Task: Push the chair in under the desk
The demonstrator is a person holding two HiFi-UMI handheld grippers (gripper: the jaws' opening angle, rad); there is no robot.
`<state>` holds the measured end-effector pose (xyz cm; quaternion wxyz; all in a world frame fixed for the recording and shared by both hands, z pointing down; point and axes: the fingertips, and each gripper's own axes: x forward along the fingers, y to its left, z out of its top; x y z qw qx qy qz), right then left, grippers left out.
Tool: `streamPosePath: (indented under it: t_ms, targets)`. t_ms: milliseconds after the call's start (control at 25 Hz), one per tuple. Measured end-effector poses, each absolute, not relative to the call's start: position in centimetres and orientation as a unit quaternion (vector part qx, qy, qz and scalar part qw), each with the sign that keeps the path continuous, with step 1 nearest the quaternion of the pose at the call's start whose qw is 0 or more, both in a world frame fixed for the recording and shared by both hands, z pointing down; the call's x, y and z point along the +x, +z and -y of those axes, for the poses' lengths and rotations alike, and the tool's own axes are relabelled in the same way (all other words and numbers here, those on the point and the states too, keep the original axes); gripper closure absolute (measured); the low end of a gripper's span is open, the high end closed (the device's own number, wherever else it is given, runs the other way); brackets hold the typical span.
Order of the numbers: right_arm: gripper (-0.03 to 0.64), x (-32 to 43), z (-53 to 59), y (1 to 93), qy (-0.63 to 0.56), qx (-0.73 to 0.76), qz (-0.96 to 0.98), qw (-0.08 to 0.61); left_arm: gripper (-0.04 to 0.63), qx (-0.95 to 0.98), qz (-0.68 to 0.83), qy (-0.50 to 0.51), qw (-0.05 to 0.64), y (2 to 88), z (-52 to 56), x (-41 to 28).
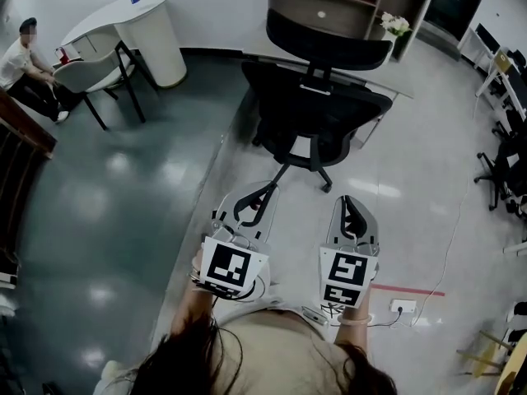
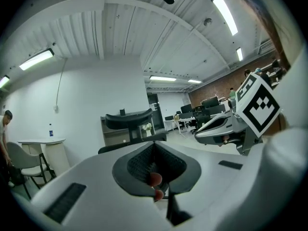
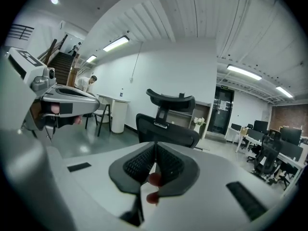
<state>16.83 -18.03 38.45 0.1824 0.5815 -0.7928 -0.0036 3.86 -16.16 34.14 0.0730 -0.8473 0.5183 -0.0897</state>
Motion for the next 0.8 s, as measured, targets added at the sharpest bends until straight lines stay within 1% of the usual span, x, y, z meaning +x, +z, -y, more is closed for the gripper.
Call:
streamPosePath:
  t_ms: [320, 600, 800]
  targets:
    - [0.583, 18.3, 13.4, 38.3, -0.027, 0.573, 0.8, 0.175, 0.583, -0.845, -0.518, -0.107, 0.081, 34.3, 11.4, 6.6]
    - [0.583, 19.1, 10.0, 37.7, -0.059, 0.566, 0.804, 0.174, 0.583, -0.84, -0.525, -0.108, 0.084, 34.5, 7.5, 7.3]
    - [0.583, 19.9, 8.0, 37.6, -0.058, 0.572, 0.801, 0.167, 0.583, -0.839, -0.528, -0.106, 0.082, 34.7, 5.6, 7.4]
